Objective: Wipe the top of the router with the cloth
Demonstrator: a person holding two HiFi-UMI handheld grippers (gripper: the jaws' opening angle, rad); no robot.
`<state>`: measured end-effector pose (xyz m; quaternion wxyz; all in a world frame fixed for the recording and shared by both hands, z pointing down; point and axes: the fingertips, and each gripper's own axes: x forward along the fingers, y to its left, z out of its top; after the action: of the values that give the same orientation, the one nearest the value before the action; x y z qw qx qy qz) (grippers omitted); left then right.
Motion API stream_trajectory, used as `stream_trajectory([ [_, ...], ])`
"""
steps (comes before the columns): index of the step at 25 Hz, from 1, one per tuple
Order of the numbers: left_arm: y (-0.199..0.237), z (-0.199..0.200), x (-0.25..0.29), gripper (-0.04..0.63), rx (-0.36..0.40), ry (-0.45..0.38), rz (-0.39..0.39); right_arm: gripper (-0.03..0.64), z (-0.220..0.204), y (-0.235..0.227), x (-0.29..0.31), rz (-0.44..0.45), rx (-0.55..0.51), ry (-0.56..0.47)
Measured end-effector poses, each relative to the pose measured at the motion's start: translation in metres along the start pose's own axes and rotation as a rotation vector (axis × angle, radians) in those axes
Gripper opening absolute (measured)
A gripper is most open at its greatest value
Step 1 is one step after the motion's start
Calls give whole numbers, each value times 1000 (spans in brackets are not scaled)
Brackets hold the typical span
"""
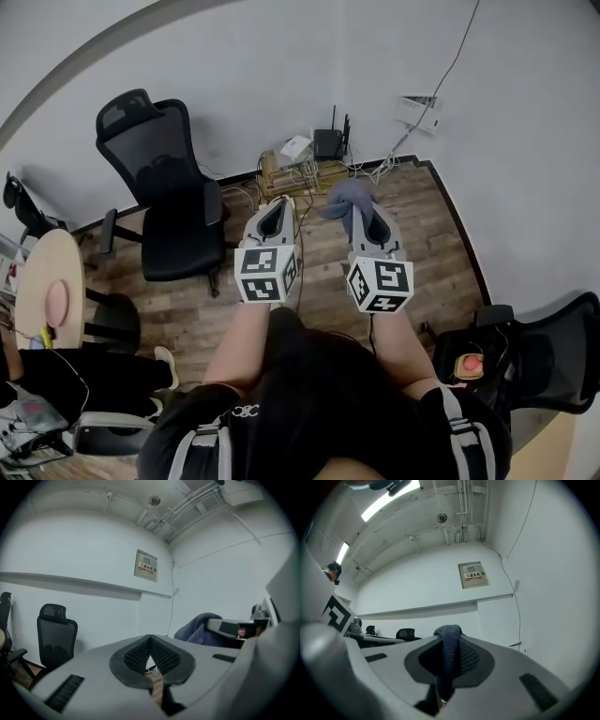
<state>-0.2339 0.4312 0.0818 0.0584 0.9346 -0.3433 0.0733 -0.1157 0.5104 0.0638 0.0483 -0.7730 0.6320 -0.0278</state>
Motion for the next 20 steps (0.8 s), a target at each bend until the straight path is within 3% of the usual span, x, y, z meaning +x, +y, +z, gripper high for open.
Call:
stream_trajectory([
  [11, -25, 18, 32, 0, 35, -44, -46, 23, 11, -27, 9, 8, -3, -25],
  [20, -28, 16, 105, 0, 38, -32, -102, 23, -1, -64, 62, -23, -8, -14],
])
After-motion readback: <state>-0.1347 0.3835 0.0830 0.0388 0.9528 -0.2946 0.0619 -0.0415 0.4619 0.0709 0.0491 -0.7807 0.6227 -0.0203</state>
